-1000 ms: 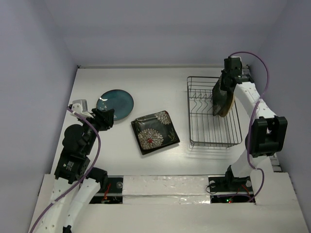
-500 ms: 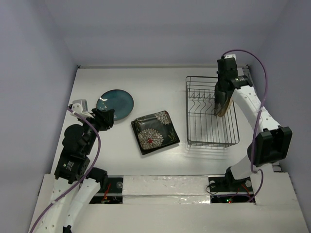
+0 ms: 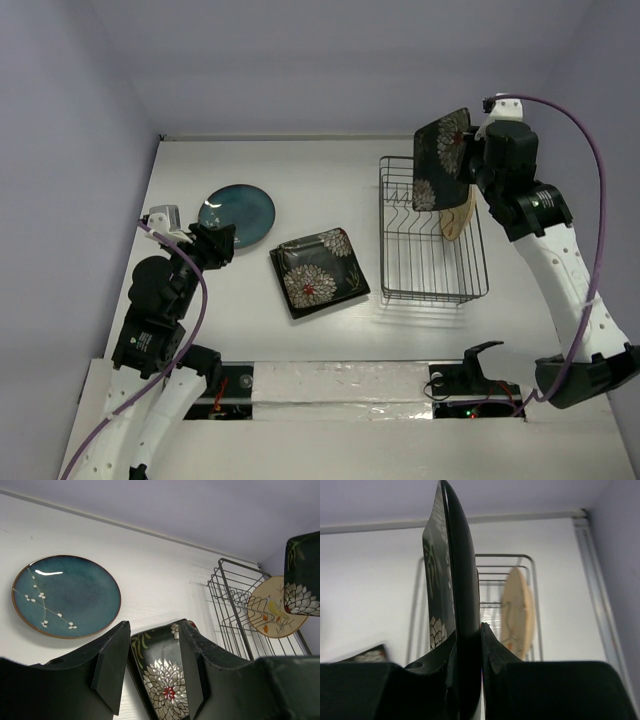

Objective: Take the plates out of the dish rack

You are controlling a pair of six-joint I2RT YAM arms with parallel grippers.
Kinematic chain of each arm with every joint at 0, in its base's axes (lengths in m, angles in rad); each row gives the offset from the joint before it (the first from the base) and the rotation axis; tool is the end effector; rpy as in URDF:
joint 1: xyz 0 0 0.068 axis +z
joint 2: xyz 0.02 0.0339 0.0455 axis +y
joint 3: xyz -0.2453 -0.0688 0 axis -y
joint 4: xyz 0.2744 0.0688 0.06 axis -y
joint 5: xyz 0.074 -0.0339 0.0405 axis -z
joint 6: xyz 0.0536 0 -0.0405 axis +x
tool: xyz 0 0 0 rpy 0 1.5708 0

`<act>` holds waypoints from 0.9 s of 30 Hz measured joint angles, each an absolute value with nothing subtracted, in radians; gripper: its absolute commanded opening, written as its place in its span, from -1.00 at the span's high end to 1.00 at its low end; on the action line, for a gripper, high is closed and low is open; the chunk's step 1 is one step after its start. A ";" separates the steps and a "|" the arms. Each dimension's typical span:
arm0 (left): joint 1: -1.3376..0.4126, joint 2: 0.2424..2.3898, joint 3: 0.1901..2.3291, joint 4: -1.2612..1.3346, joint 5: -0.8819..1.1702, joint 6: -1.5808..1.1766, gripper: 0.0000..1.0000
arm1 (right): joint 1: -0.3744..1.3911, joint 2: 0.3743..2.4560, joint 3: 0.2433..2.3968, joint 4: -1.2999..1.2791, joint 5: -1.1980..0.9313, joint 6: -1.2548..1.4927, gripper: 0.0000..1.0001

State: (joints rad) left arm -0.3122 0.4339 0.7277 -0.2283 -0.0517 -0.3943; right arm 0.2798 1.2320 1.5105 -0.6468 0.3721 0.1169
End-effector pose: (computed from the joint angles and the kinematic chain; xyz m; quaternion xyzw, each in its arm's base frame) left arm 0.1626 -0.0496 0.3619 -0.0469 0.6820 -0.2358 0.6907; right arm 0.2951 0.0645 0.4334 0.0384 0.8162 -0.0400 0.5751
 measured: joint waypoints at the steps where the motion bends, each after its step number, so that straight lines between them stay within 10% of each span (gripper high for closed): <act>1: -0.312 0.434 0.728 -0.228 -0.052 -0.394 0.18 | 0.292 1.219 1.510 -0.639 0.350 0.127 1.00; 27: -0.312 0.433 0.728 -0.229 -0.053 -0.394 0.18 | 0.751 1.483 0.970 0.062 -0.141 0.682 1.00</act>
